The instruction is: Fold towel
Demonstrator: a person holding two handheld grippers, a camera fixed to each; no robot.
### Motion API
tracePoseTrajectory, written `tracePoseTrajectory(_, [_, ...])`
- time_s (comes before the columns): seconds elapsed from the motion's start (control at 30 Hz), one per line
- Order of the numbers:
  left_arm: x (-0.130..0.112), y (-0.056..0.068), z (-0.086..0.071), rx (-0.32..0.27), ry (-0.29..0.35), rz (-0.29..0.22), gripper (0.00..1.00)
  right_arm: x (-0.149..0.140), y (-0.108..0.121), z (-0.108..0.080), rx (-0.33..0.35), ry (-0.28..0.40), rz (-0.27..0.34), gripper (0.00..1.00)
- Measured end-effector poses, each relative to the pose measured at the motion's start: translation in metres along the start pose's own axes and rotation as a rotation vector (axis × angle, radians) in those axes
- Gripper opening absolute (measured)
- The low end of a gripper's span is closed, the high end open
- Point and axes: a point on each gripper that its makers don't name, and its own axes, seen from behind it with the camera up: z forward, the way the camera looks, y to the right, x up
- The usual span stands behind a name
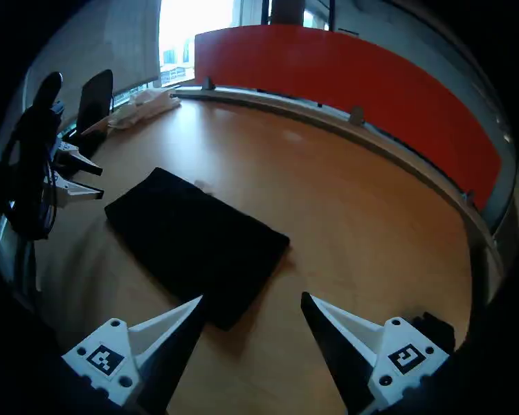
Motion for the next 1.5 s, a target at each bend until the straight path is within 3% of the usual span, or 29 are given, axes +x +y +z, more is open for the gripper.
tracePoseTrajectory(0.87, [-0.02, -0.028, -0.039, 0.099, 0.086, -0.117, 0.96, -0.003, -0.021, 0.016, 0.1, -0.034, -0.088, 1.0])
tracePoseTrajectory(1.5, [-0.031, -0.034, -0.055, 0.127, 0.15, -0.138, 0.96, -0.022, -0.03, 0.02, 0.149, -0.088, -0.141, 0.99])
